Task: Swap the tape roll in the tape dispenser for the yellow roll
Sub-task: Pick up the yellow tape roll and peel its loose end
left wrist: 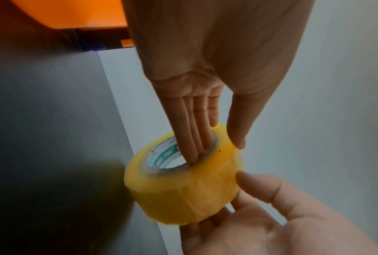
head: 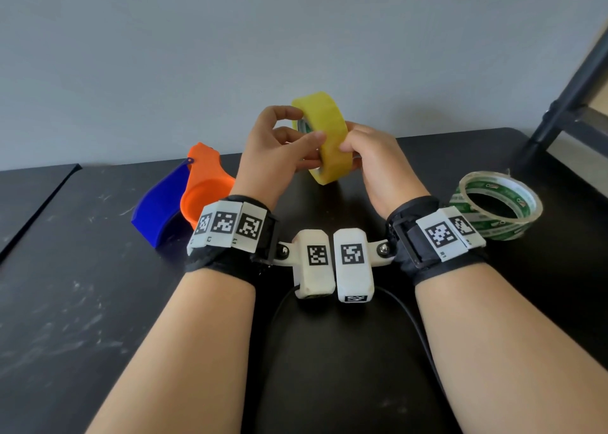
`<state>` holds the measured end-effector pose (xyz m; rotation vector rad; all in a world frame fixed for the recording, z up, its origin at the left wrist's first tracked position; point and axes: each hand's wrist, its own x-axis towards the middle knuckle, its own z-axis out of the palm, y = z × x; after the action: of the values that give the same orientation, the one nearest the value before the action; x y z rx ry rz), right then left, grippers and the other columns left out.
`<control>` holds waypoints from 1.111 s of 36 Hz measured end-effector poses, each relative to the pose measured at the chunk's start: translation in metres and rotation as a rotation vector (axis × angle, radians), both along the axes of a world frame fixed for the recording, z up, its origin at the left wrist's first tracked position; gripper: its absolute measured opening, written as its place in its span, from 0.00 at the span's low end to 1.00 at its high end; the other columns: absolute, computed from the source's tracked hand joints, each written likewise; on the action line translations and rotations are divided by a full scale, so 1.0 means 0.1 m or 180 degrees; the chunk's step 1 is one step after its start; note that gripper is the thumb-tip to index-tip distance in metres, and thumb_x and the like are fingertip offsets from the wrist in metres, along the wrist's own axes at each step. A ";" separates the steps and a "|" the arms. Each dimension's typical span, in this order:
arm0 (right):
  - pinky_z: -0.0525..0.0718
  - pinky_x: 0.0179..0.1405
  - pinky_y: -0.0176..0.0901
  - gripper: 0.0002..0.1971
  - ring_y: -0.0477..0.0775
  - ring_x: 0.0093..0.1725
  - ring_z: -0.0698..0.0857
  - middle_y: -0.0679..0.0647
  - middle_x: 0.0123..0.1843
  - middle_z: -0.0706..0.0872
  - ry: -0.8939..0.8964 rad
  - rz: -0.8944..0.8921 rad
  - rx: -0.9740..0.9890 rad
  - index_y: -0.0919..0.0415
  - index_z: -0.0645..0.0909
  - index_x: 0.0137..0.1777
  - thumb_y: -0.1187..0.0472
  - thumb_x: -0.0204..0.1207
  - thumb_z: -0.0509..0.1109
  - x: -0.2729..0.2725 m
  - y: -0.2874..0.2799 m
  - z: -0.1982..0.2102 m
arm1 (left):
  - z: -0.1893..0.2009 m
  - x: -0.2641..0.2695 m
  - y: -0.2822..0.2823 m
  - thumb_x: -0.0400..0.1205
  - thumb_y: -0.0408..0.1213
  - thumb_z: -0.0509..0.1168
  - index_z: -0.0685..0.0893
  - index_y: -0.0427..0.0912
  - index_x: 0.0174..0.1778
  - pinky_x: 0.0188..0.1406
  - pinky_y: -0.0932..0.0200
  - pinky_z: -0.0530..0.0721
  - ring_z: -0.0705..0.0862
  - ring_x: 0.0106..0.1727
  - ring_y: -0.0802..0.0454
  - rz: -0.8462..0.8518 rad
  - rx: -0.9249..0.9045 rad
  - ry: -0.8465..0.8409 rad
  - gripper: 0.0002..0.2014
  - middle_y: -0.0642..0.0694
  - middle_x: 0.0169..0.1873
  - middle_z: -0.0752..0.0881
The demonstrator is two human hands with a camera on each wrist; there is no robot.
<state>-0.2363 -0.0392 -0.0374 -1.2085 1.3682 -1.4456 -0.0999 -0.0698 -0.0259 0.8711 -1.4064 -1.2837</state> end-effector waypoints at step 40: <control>0.81 0.48 0.30 0.15 0.40 0.53 0.86 0.49 0.56 0.91 0.0150 0.0033 -0.0246 0.50 0.87 0.58 0.66 0.77 0.66 -0.01 0.09 0.03 | -0.01 0.04 -0.06 0.78 0.37 0.71 0.90 0.48 0.55 0.50 0.78 0.78 0.86 0.51 0.55 0.0969 -0.1376 -0.1024 0.10 0.49 0.56 0.83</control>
<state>-0.2370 -0.0305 -0.0340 -1.3047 1.3465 -1.4832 -0.0961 -0.0755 -0.0272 0.9694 -1.6450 -0.5940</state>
